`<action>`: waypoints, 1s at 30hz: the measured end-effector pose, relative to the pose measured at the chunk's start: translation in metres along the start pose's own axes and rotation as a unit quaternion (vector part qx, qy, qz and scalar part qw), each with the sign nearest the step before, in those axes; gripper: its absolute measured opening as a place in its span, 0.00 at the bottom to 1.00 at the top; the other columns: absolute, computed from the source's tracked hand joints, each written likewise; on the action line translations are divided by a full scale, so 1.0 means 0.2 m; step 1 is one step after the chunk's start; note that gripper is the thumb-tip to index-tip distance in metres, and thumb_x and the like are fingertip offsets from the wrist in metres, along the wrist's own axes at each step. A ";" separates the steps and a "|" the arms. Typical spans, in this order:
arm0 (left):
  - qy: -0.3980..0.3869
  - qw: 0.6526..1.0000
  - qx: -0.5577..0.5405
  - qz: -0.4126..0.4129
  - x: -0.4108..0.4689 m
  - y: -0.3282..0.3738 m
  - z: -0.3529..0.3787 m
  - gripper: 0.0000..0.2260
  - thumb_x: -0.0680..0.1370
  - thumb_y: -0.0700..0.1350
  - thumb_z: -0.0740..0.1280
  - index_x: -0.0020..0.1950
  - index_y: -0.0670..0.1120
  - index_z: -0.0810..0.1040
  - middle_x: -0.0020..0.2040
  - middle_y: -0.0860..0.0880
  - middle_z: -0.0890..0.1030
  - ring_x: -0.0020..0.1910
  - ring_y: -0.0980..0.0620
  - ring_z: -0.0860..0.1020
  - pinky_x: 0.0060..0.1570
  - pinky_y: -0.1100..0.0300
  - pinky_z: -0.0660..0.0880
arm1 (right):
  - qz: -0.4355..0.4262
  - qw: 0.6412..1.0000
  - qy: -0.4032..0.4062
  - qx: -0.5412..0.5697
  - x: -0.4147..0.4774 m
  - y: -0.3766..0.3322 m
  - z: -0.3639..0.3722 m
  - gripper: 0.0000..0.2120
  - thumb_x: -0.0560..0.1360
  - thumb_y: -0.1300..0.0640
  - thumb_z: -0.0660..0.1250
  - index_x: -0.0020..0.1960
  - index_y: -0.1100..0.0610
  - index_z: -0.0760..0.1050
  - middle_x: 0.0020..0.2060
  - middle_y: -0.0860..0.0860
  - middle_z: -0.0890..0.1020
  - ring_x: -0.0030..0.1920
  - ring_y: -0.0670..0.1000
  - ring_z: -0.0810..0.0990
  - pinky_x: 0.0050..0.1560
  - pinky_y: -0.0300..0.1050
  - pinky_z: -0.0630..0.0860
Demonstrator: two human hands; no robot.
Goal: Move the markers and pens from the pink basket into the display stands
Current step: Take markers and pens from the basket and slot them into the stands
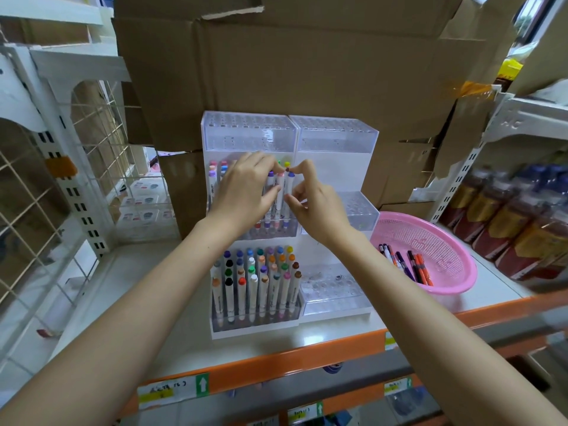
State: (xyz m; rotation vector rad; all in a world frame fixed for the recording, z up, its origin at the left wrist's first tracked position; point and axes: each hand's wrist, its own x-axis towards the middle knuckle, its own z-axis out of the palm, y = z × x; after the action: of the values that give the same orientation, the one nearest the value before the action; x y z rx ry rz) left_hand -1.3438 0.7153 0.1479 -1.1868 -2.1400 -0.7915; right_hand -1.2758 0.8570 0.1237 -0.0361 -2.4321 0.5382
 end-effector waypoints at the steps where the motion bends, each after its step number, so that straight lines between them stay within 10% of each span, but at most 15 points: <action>1: -0.001 1.000 0.001 0.000 0.00 0.00 0.00 0.07 0.75 0.41 0.70 0.52 0.43 0.77 0.50 0.45 0.79 0.52 0.47 0.76 0.52 0.57 0.71 | 0.004 1.000 -0.002 0.001 0.00 0.00 0.00 0.18 0.77 0.61 0.65 0.63 0.58 0.62 0.33 0.52 0.78 0.33 0.57 0.77 0.37 0.58 0.78; 20: 0.029 0.993 0.112 0.032 0.03 0.17 0.04 0.12 0.74 0.44 0.69 0.56 0.43 0.76 0.52 0.45 0.79 0.53 0.45 0.76 0.54 0.51 0.70 | -0.024 0.999 -0.037 -0.017 -0.04 0.08 -0.17 0.25 0.76 0.52 0.68 0.70 0.53 0.64 0.59 0.53 0.76 0.58 0.52 0.75 0.49 0.51 0.76; 30: -0.048 0.993 0.077 0.069 0.14 0.49 0.32 0.14 0.74 0.46 0.67 0.59 0.44 0.75 0.52 0.46 0.80 0.54 0.43 0.76 0.51 0.51 0.69 | 0.045 0.993 -0.032 -0.105 -0.17 0.43 -0.43 0.21 0.76 0.56 0.62 0.69 0.53 0.67 0.57 0.55 0.75 0.56 0.58 0.74 0.51 0.56 0.75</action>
State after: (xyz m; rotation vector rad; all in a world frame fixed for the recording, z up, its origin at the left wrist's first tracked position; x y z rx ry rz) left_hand -1.2820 0.8189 0.1475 -1.2966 -2.1260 -0.5082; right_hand -1.2062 0.9617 0.1307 -0.2225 -2.5496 0.3241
